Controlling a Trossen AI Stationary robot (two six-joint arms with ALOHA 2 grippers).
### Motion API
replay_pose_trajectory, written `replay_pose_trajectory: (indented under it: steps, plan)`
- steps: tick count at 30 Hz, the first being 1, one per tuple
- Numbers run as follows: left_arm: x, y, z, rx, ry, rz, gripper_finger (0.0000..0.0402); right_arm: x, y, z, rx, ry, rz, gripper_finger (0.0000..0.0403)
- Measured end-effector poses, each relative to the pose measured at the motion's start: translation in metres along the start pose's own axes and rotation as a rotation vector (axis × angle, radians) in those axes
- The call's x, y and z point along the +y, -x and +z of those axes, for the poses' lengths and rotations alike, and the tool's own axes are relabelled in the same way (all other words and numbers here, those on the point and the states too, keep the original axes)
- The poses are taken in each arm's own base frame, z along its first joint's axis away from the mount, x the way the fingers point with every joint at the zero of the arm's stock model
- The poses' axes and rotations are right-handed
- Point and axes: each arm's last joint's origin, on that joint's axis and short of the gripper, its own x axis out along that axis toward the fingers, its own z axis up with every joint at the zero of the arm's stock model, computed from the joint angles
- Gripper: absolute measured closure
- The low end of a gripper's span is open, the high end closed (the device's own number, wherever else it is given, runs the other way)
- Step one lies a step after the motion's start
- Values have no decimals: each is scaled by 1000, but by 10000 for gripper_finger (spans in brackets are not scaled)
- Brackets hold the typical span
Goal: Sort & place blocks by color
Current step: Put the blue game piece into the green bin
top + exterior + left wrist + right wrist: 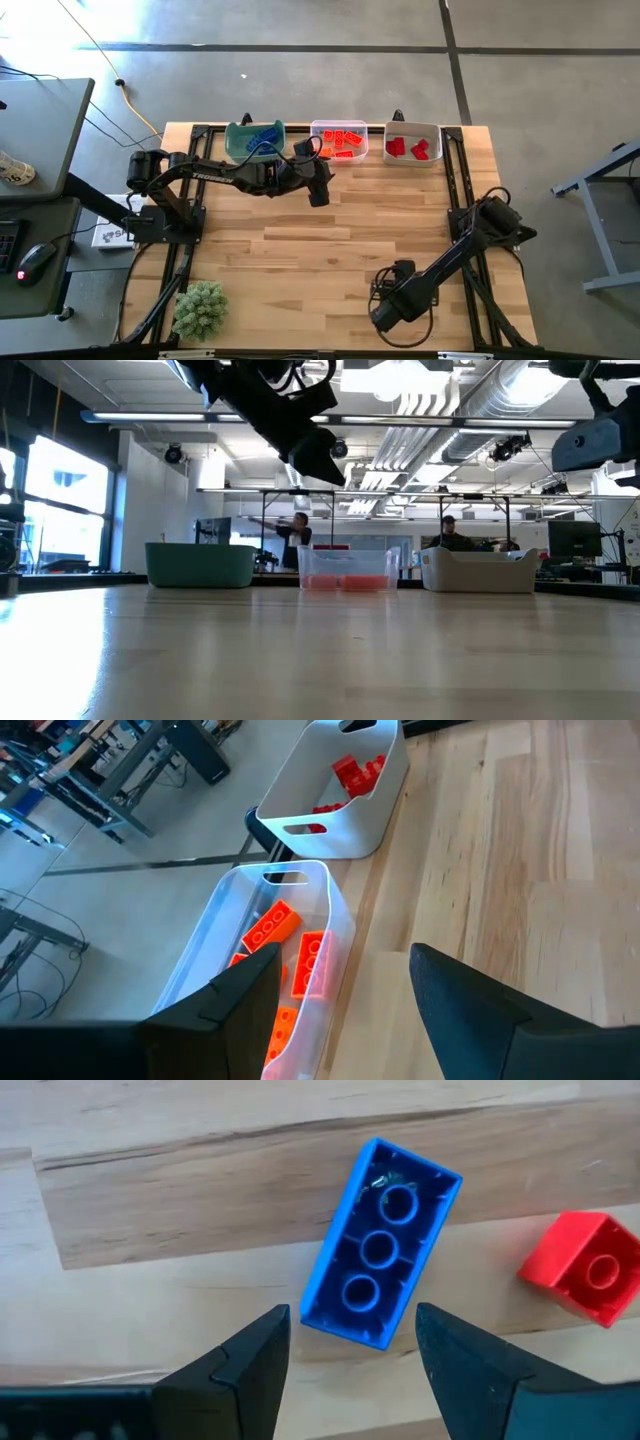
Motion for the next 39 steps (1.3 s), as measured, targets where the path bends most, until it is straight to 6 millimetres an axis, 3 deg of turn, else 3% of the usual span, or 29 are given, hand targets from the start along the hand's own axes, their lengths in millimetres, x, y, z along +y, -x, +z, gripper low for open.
replay_pose_trajectory:
  steps: [9, 27, 39]
  plan:
    - [0, 0, 0, 0, 0, 0, 192, 1, 0, 5, -13, -13, -32, 197]
    - [1, 0, 0, 0, -85, 1, 192, 13, -22, 2, -19, -31, -67, 198]
    - [3, -1, -1, 10, 35, 28, 192, 20, -23, 8, 5, -30, -86, 286]
